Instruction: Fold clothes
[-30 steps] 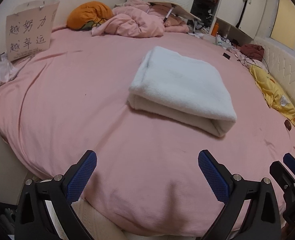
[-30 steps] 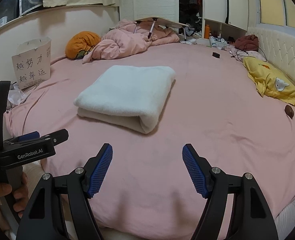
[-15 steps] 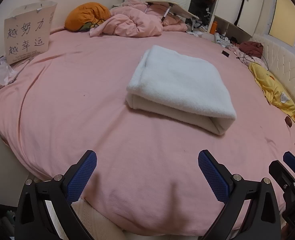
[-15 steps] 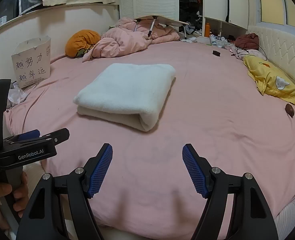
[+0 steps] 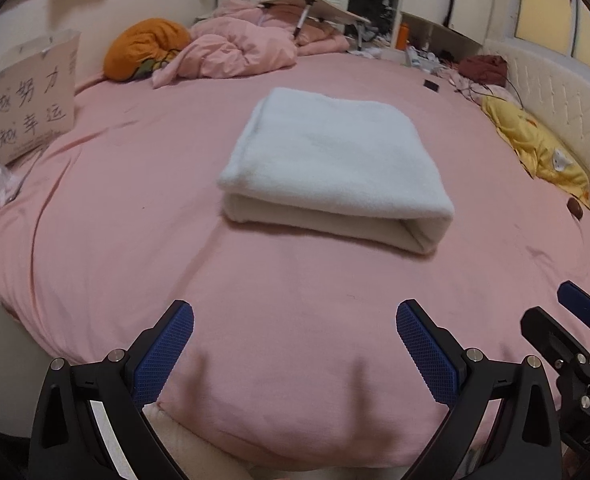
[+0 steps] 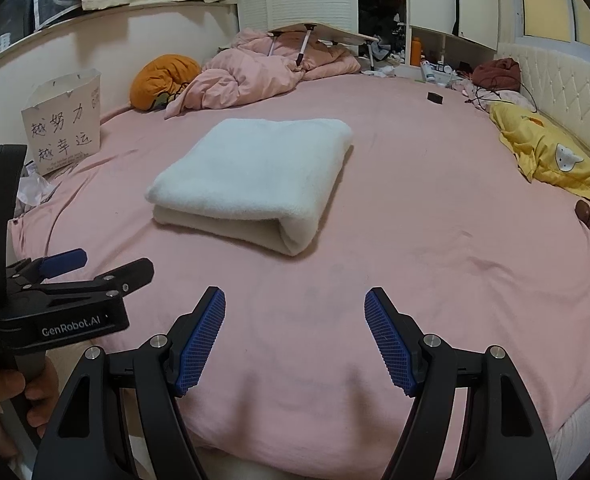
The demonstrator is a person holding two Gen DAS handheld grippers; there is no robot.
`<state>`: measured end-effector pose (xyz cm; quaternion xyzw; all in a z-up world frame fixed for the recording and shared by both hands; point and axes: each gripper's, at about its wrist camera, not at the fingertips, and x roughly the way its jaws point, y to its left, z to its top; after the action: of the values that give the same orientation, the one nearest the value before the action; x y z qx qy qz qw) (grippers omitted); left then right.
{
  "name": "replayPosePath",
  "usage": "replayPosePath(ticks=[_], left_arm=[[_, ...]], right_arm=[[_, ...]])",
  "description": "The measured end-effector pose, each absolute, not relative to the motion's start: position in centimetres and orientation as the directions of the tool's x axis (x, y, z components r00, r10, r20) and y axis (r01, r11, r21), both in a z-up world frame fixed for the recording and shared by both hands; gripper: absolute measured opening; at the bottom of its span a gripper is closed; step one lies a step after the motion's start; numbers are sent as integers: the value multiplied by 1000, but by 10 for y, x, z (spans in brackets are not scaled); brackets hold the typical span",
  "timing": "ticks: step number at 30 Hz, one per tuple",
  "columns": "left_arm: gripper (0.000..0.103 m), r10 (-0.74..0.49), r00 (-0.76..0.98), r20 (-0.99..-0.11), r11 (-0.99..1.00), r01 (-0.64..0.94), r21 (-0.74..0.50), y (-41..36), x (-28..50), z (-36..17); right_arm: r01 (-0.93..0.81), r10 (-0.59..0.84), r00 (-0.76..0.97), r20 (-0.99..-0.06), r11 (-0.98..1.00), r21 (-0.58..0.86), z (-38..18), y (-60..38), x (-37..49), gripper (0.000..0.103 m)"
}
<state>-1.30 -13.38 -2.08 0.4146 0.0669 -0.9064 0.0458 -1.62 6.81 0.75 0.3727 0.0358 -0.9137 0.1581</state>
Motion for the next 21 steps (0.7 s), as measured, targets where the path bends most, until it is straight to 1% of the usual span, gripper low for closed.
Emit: replayPosePath(ticks=[8, 13, 21], left_arm=[[102, -48, -632, -774, -988, 146, -58, -126, -16, -24], [103, -77, -656, -751, -986, 161, -39, -124, -13, -22], [103, -62, -654, -754, -988, 146, -45, -125, -16, -23]], right_arm=[[302, -259, -665, -701, -951, 66, 3, 72, -22, 73], [296, -257, -658, -708, -953, 70, 0, 73, -24, 73], [300, -257, -662, -704, -952, 66, 0, 73, -24, 73]])
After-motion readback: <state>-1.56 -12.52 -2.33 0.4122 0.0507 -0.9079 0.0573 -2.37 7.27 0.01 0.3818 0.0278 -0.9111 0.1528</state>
